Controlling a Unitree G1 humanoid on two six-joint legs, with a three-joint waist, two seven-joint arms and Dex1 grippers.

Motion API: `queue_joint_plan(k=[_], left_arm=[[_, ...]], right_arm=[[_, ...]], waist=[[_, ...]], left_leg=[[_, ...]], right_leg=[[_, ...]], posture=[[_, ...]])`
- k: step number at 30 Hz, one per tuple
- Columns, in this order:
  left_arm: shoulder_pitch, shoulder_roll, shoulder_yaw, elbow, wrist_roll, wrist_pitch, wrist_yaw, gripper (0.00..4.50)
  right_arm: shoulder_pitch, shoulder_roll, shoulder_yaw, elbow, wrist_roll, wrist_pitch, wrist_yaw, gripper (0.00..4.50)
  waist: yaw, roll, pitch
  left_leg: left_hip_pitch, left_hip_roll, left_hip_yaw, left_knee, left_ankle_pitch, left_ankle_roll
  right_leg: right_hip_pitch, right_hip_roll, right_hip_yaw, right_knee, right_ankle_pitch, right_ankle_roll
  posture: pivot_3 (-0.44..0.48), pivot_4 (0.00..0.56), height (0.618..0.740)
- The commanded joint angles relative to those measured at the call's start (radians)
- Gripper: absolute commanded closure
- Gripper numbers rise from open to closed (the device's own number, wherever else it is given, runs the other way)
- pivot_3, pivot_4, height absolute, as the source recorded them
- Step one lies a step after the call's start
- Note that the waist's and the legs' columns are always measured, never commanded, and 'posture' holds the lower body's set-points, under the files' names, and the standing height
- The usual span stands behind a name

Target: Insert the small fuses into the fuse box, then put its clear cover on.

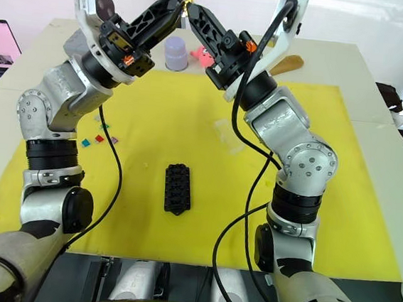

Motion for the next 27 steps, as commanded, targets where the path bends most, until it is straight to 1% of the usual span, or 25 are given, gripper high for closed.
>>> queue_joint_plan(k=[1, 3, 4, 5, 7, 8, 10, 11, 13, 16, 18, 20, 21, 22, 24, 25, 27], left_arm=[[0.010, 0.027, 0.008, -0.026, -0.001, -0.014, -0.017, 4.18], [0.030, 0.060, 0.017, -0.033, -0.034, 0.009, -0.028, 3.53], [0.037, 0.076, 0.017, -0.035, -0.047, 0.020, -0.035, 3.08], [0.049, 0.110, 0.015, -0.046, -0.031, 0.043, -0.069, 2.48], [0.097, 0.222, 0.010, -0.062, 0.037, 0.118, -0.170, 1.57], [0.133, 0.298, 0.010, -0.079, 0.081, 0.167, -0.252, 0.99], [0.200, 0.428, -0.019, -0.151, 0.192, 0.221, -0.436, 0.02], [0.244, 0.497, -0.057, -0.219, 0.284, 0.211, -0.552, 0.02], [0.328, 0.601, -0.126, -0.338, 0.448, 0.144, -0.745, 0.02], [0.469, 0.724, -0.210, -0.464, 0.657, 0.008, -0.973, 0.02], [0.573, 0.779, -0.262, -0.528, 0.814, -0.131, -1.086, 0.02], [0.660, 0.803, -0.303, -0.565, 0.961, -0.292, -1.174, 0.02], [0.703, 0.803, -0.331, -0.581, 1.062, -0.410, -1.205, 0.02], [0.732, 0.800, -0.347, -0.589, 1.131, -0.492, -1.226, 0.02], [0.769, 0.781, -0.368, -0.592, 1.219, -0.611, -1.256, 0.02], [0.773, 0.759, -0.378, -0.589, 1.241, -0.642, -1.253, 0.02], [0.769, 0.715, -0.401, -0.578, 1.286, -0.684, -1.231, 0.02]], right_arm=[[-0.023, -0.008, 0.004, -0.041, 0.028, -0.007, 0.013, 4.49], [-0.019, -0.013, 0.004, -0.050, 0.034, -0.004, 0.010, 4.50], [-0.018, -0.016, 0.004, -0.053, 0.036, -0.004, 0.009, 4.50], [-0.016, -0.023, 0.005, -0.056, 0.038, 0.000, 0.009, 4.50], [-0.009, -0.056, 0.006, -0.063, 0.053, 0.021, 0.018, 4.50], [-0.003, -0.092, 0.010, -0.073, 0.065, 0.046, 0.038, 4.50], [0.014, -0.165, 0.018, -0.086, 0.094, 0.103, 0.085, 4.50], [0.027, -0.210, 0.031, -0.092, 0.092, 0.136, 0.119, 4.50], [0.052, -0.287, 0.062, -0.104, 0.065, 0.184, 0.188, 4.50], [0.086, -0.391, 0.126, -0.140, 0.013, 0.244, 0.328, 4.50], [0.111, -0.461, 0.190, -0.184, -0.075, 0.247, 0.442, 4.50], [0.132, -0.526, 0.267, -0.227, -0.194, 0.211, 0.566, 4.50], [0.143, -0.569, 0.327, -0.249, -0.285, 0.169, 0.643, 4.50], [0.151, -0.597, 0.367, -0.262, -0.351, 0.137, 0.699, 4.50], [0.166, -0.647, 0.450, -0.277, -0.499, 0.041, 0.812, 4.50], [0.176, -0.675, 0.504, -0.278, -0.590, -0.031, 0.879, 4.50], [0.187, -0.700, 0.575, -0.269, -0.711, -0.123, 0.969, 4.50]], waist=[[0.000, 0.000, 0.000], [-0.002, 0.000, 0.000], [-0.003, 0.000, 0.000], [-0.002, 0.000, 0.000], [-0.005, 0.000, 0.000], [-0.007, 0.000, 0.000], [-0.012, 0.001, 0.001], [-0.012, 0.002, 0.001], [-0.001, 0.002, 0.001], [0.004, 0.003, 0.002], [0.005, 0.003, 0.002], [0.009, 0.004, 0.002], [0.010, 0.004, 0.002], [0.014, 0.004, 0.002], [0.025, 0.004, 0.003], [0.027, 0.004, 0.003], [0.035, 0.004, 0.003]], left_leg=[[0.000, 0.000, 0.000, 0.000, 0.000, 0.000], [0.000, 0.000, 0.000, 0.000, 0.000, 0.000], [0.000, 0.000, 0.000, 0.000, 0.000, 0.000], [0.000, 0.001, 0.000, -0.001, 0.000, 0.000], [0.000, 0.001, 0.000, -0.001, 0.000, 0.000], [0.000, 0.001, 0.001, -0.001, 0.000, 0.000], [0.000, 0.001, 0.000, -0.003, 0.000, 0.000], [0.000, 0.000, 0.000, -0.003, 0.000, 0.000], [0.000, 0.000, -0.001, -0.004, 0.000, 0.000], [0.001, 0.000, -0.001, -0.003, 0.000, 0.000], [0.001, 0.001, -0.001, -0.004, 0.000, 0.001], [0.001, 0.001, -0.001, -0.004, -0.001, 0.002], [0.001, 0.001, 0.000, -0.004, -0.001, 0.002], [0.001, 0.002, 0.000, -0.004, -0.002, 0.004], [0.001, 0.002, 0.001, -0.004, -0.005, 0.009], [0.000, 0.002, 0.001, -0.004, -0.005, 0.010], [0.000, 0.001, 0.001, -0.003, -0.006, 0.011]], right_leg=[[0.000, 0.000, 0.000, 0.000, 0.000, 0.000], [0.000, 0.000, 0.000, 0.000, 0.000, 0.000], [0.000, 0.000, 0.000, 0.000, 0.000, 0.000], [-0.001, 0.001, 0.001, 0.000, 0.000, 0.000], [-0.001, 0.001, 0.001, 0.000, 0.000, 0.000], [-0.001, 0.001, 0.001, 0.000, 0.000, 0.000], [-0.001, 0.002, 0.001, 0.000, 0.000, 0.000], [-0.001, 0.002, 0.001, -0.001, 0.000, 0.000], [0.001, 0.002, 0.000, -0.005, 0.000, 0.000], [0.004, 0.002, 0.000, -0.009, 0.000, 0.000], [0.004, 0.002, 0.001, -0.010, 0.000, 0.000], [0.004, 0.002, 0.001, -0.011, 0.000, 0.000], [0.004, 0.002, 0.001, -0.012, 0.000, 0.000], [0.004, 0.002, 0.002, -0.012, 0.000, 0.000], [0.004, 0.002, 0.002, -0.013, 0.000, 0.000], [0.004, 0.002, 0.002, -0.013, 0.000, 0.000], [0.005, 0.001, 0.002, -0.013, 0.000, 0.000]], posture=[[0.000, 0.150, 0.740], [0.000, 0.150, 0.740], [0.000, 0.150, 0.740], [0.000, 0.150, 0.740], [0.000, 0.150, 0.740], [0.000, 0.150, 0.740], [0.000, 0.150, 0.740], [0.000, 0.150, 0.740], [0.000, 0.150, 0.740], [0.000, 0.150, 0.740], [0.000, 0.150, 0.740], [0.000, 0.150, 0.740], [0.000, 0.150, 0.740], [0.000, 0.150, 0.740], [0.000, 0.150, 0.740], [0.000, 0.150, 0.740], [0.000, 0.150, 0.740]])
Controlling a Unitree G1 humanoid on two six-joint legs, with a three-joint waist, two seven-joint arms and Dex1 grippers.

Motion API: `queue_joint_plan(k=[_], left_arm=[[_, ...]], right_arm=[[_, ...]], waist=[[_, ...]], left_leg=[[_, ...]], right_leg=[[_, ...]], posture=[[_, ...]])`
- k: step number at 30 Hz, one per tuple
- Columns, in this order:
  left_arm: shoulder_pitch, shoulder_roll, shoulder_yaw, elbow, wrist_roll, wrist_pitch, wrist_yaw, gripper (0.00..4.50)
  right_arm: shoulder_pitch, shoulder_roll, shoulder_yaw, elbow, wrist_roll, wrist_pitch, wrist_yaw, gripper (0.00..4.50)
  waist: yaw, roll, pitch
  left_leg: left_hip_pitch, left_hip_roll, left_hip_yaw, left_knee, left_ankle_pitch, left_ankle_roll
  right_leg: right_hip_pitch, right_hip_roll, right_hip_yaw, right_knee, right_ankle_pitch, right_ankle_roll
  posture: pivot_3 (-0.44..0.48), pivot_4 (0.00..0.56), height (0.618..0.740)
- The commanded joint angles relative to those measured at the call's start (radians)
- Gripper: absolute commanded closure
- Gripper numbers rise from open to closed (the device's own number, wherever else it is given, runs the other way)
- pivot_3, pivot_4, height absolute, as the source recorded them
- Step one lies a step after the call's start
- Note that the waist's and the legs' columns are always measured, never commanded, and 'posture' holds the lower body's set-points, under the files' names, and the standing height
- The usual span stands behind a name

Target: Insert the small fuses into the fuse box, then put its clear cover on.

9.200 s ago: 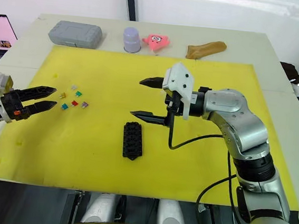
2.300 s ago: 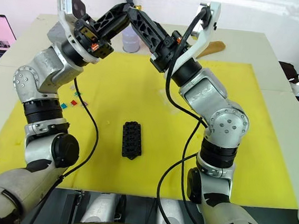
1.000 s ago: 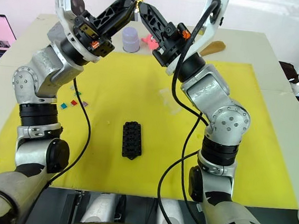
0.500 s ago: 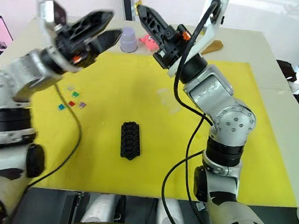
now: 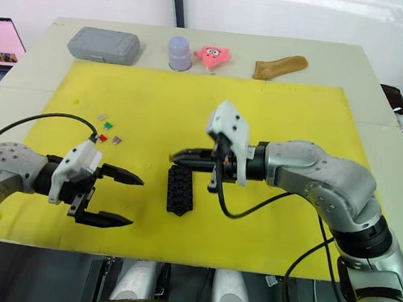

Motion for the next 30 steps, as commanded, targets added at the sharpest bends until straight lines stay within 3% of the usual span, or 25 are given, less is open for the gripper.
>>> queue_joint_plan(k=[1, 8, 16, 30], left_arm=[[-0.013, -0.055, -0.032, -0.004, 0.094, -0.108, 0.012, 0.02], [-0.014, -0.140, -0.071, -0.007, 0.205, -0.164, 0.069, 0.02], [-0.003, -0.177, -0.099, -0.012, 0.254, -0.181, 0.098, 0.02], [-0.026, -0.213, -0.111, -0.014, 0.277, -0.174, 0.109, 0.02]], right_arm=[[0.007, -0.028, 0.098, -0.012, -0.217, -0.179, 0.163, 4.50], [0.043, 0.012, 0.150, 0.008, -0.368, -0.254, 0.234, 4.50], [0.088, 0.015, 0.160, -0.001, -0.482, -0.301, 0.271, 4.50], [0.113, 0.054, 0.150, 0.015, -0.521, -0.284, 0.290, 4.50]], waist=[[0.006, 0.000, 0.000], [0.003, -0.002, 0.001], [0.002, -0.002, 0.001], [0.002, -0.002, 0.001]], left_leg=[[0.000, 0.000, 0.000, 0.001, 0.000, 0.001], [0.000, 0.000, -0.001, 0.002, -0.001, 0.002], [0.001, 0.000, -0.001, 0.002, -0.001, 0.002], [0.001, 0.000, -0.002, 0.002, -0.001, 0.002]], right_leg=[[0.001, 0.000, 0.000, 0.000, 0.000, 0.000], [0.001, -0.001, -0.001, 0.000, 0.000, 0.000], [0.002, -0.002, -0.001, 0.000, 0.000, 0.000], [0.002, -0.001, -0.002, 0.000, 0.000, 0.000]], posture=[[0.000, 0.150, 0.740], [0.000, 0.150, 0.740], [0.000, 0.150, 0.740], [0.000, 0.150, 0.740]])
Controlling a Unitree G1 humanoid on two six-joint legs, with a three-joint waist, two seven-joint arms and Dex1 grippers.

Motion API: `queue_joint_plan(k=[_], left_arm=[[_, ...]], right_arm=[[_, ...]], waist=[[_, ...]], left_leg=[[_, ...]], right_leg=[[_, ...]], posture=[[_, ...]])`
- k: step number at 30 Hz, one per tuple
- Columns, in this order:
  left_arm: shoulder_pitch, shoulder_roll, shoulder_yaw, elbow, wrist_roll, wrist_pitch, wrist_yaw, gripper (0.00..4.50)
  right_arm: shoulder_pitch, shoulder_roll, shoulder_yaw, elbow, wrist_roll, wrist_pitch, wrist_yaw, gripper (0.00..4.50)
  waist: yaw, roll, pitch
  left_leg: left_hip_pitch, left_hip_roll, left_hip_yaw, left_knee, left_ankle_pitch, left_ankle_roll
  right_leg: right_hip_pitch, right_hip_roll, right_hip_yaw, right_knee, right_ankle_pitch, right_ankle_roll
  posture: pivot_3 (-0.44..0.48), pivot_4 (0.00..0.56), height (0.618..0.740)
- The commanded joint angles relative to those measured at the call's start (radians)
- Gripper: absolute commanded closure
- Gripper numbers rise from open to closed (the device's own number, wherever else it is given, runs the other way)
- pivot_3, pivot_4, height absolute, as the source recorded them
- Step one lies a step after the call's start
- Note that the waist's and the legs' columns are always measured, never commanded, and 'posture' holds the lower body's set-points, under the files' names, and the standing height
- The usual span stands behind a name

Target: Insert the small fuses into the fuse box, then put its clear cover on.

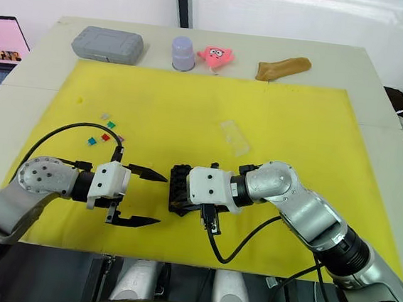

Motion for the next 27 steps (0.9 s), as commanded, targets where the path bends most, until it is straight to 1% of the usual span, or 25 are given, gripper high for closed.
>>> queue_joint_plan(k=[1, 9, 14, 23, 27], left_arm=[[-0.005, -0.008, -0.006, -0.018, 0.001, -0.011, 0.002, 0.02], [-0.020, -0.015, -0.012, -0.017, 0.002, -0.003, 0.006, 0.02], [-0.022, -0.026, -0.020, -0.019, 0.006, 0.000, 0.015, 0.02], [-0.031, -0.035, -0.022, -0.007, 0.017, -0.006, 0.014, 0.02], [-0.027, -0.039, -0.023, -0.008, 0.022, -0.007, 0.018, 0.02]], right_arm=[[0.006, 0.006, -0.018, -0.005, -0.024, -0.017, 0.009, 4.50], [0.012, 0.003, -0.020, 0.019, -0.051, -0.039, 0.031, 4.50], [-0.018, 0.015, -0.065, -0.013, 0.005, 0.026, 0.033, 4.50], [-0.002, 0.024, -0.061, -0.011, -0.011, 0.035, 0.045, 4.50], [0.000, 0.042, -0.071, -0.029, 0.016, 0.073, 0.038, 4.50]], waist=[[0.000, 0.000, 0.000], [0.000, 0.000, 0.000], [0.000, 0.000, 0.000], [0.000, 0.000, 0.000], [0.000, 0.000, 0.000]], left_leg=[[0.000, 0.000, 0.000, 0.000, 0.000, 0.000], [0.000, 0.000, 0.000, 0.000, 0.000, 0.000], [0.000, 0.000, 0.000, 0.000, 0.000, 0.000], [0.000, 0.000, 0.000, 0.000, 0.000, 0.000], [0.000, 0.000, 0.000, 0.000, 0.000, 0.000]], right_leg=[[0.000, 0.000, 0.000, 0.000, 0.000, 0.000], [0.000, 0.000, 0.000, 0.000, 0.000, 0.000], [0.001, 0.000, 0.000, 0.000, 0.000, 0.000], [0.000, 0.000, 0.000, 0.000, 0.000, 0.000], [0.001, 0.000, -0.001, 0.000, 0.000, 0.000]], posture=[[0.000, 0.150, 0.740], [0.000, 0.150, 0.740], [0.000, 0.150, 0.740], [0.000, 0.150, 0.740], [0.000, 0.150, 0.740]])
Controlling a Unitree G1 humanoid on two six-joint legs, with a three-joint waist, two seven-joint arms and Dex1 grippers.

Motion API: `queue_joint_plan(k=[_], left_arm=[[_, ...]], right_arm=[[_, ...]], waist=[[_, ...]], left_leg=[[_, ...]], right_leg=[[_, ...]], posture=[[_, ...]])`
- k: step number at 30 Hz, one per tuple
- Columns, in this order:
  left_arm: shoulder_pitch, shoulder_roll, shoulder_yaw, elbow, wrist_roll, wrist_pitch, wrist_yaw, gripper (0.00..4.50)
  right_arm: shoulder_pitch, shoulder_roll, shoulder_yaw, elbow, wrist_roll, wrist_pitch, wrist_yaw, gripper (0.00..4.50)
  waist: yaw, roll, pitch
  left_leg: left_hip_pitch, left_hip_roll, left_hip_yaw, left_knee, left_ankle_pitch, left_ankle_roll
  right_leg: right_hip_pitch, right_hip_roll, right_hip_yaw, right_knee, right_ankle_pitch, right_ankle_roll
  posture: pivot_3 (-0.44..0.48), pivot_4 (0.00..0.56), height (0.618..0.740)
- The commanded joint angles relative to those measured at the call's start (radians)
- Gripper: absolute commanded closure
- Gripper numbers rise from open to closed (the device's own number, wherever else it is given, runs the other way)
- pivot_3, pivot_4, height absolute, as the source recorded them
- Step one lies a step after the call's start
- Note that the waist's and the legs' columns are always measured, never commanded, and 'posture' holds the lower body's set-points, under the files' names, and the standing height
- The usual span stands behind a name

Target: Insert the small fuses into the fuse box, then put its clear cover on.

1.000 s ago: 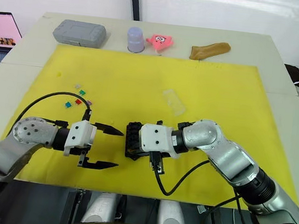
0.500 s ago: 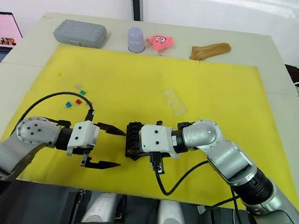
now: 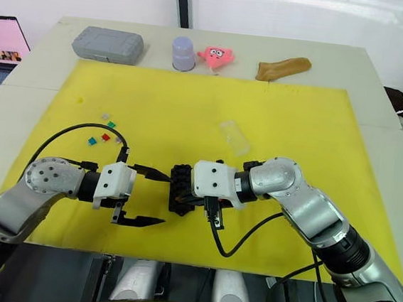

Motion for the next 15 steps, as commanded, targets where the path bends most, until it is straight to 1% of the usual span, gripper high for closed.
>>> queue_joint_plan(k=[1, 9, 15], left_arm=[[-0.004, -0.004, 0.002, -0.012, 0.004, -0.011, 0.009, 0.02], [-0.002, -0.006, 0.001, -0.017, 0.008, -0.007, 0.012, 0.02], [-0.005, -0.009, 0.000, -0.016, 0.007, -0.005, 0.016, 0.02]], right_arm=[[-0.001, 0.017, -0.026, -0.050, 0.031, 0.022, -0.003, 4.50], [-0.004, 0.018, -0.018, -0.037, 0.019, 0.021, 0.003, 4.50], [0.001, -0.003, 0.008, -0.008, -0.034, -0.034, 0.025, 4.50]], waist=[[0.000, 0.000, 0.000], [0.000, 0.000, 0.000], [0.000, 0.000, 0.000]], left_leg=[[0.000, 0.000, 0.000, 0.000, 0.000, 0.000], [0.000, 0.000, 0.000, 0.000, 0.000, 0.000], [0.000, 0.000, 0.000, 0.000, 0.000, 0.000]], right_leg=[[0.000, 0.000, 0.000, 0.000, 0.000, 0.000], [0.000, 0.000, 0.000, 0.000, 0.000, 0.000], [0.000, 0.000, 0.000, 0.000, 0.000, 0.000]], posture=[[0.000, 0.150, 0.740], [0.000, 0.150, 0.740], [0.000, 0.150, 0.740]])
